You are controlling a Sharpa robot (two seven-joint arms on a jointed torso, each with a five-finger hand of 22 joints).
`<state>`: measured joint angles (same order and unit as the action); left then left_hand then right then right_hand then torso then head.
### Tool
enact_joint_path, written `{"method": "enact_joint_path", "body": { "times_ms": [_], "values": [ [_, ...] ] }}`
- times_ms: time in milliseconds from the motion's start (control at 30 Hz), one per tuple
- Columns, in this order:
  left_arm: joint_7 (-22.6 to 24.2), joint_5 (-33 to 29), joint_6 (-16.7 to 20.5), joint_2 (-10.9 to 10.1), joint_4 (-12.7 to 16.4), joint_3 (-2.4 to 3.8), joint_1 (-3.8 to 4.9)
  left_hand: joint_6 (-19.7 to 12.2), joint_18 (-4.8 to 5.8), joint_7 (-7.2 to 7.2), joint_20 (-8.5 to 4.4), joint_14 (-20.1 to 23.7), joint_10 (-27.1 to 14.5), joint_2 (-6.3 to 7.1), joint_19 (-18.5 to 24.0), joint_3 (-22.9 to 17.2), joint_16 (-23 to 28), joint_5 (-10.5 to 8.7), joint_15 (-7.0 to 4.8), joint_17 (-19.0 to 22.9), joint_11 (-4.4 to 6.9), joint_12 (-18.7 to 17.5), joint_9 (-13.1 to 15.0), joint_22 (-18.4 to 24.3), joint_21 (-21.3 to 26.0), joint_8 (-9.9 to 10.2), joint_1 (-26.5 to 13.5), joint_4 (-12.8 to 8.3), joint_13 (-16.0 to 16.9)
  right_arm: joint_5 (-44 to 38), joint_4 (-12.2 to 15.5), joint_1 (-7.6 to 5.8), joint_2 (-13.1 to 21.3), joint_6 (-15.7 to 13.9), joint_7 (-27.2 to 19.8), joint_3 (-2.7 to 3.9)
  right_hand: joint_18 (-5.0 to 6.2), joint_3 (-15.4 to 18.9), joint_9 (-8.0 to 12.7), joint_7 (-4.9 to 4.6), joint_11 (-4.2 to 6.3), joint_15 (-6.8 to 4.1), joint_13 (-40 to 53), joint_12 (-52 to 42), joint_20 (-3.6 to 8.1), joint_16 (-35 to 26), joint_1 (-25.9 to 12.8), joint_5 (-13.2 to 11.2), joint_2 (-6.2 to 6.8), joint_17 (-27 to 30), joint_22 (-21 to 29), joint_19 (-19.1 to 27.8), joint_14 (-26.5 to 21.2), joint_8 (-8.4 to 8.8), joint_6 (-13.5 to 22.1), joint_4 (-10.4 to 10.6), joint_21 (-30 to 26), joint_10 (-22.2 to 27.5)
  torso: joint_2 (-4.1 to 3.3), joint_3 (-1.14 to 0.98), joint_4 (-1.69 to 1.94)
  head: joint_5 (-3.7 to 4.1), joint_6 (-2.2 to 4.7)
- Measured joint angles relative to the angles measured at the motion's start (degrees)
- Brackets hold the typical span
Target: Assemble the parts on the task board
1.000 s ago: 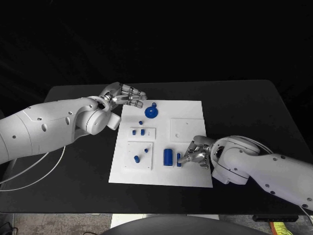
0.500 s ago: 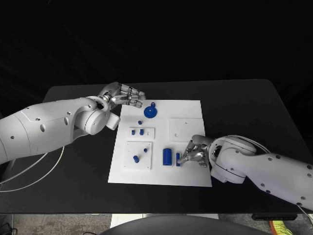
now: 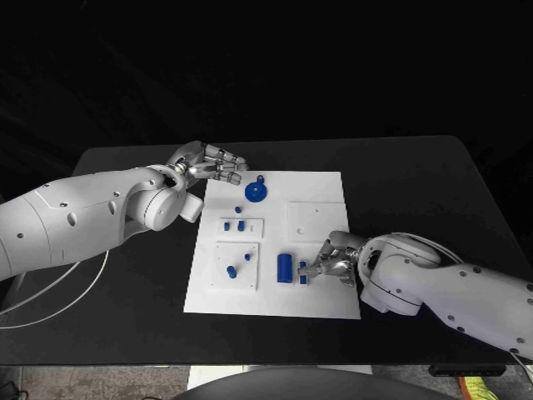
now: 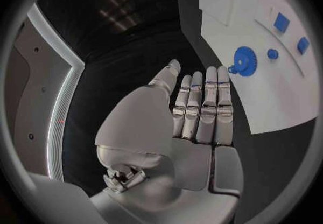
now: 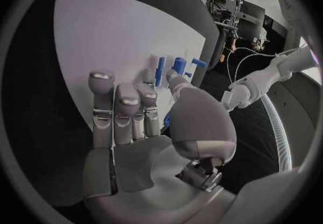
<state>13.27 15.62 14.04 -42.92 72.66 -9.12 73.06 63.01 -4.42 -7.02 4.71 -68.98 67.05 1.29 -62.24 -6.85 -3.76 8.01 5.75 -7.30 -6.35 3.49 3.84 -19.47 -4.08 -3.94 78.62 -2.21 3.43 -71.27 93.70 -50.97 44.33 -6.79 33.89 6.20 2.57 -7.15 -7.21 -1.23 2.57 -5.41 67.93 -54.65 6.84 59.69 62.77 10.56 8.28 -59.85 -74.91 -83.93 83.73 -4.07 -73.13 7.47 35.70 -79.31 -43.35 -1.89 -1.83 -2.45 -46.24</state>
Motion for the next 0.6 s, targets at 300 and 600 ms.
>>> {"method": "enact_joint_path", "body": {
  "times_ms": [300,600],
  "values": [
    [0.0,0.0,0.1,-0.1,-0.2,-0.01,-0.02,0.0,0.00,-0.01,0.00,0.0,0.0,0.00,0.0,0.2,0.0,0.00,0.00,0.0,0.00,0.0,0.0,0.2,0.0,0.0,0.0,0.2,0.0,8.3,-0.9,-0.09,2.6,-1.9,-6.1,2.13,0.91,16.4,-0.2,-2.76,-1.19,0.77,-11.6,11.8,-0.72,-11.4,1.4,5.7,-4.28,6.8,4.2,-0.1,-2.7,0.58,7.7,0.3,-22.3,6.6,0.10,0.07,-0.15,0.12,0.94],
    [0.7,-1.1,1.4,-0.1,-0.7,-0.03,-0.01,0.0,0.00,-0.02,-0.21,0.0,0.0,0.00,-0.2,0.2,0.0,0.00,0.00,-0.1,0.00,0.0,0.0,0.3,0.0,0.0,0.0,0.2,0.0,21.4,-9.0,-2.88,2.1,-5.7,-20.4,4.37,0.93,19.6,0.0,-2.87,-2.15,1.75,-22.3,15.9,-2.08,-19.2,3.4,7.4,-9.67,13.7,15.2,0.7,-5.9,0.59,7.8,-6.7,-31.5,9.9,0.68,0.34,-0.64,0.69,3.85]
  ]
}}
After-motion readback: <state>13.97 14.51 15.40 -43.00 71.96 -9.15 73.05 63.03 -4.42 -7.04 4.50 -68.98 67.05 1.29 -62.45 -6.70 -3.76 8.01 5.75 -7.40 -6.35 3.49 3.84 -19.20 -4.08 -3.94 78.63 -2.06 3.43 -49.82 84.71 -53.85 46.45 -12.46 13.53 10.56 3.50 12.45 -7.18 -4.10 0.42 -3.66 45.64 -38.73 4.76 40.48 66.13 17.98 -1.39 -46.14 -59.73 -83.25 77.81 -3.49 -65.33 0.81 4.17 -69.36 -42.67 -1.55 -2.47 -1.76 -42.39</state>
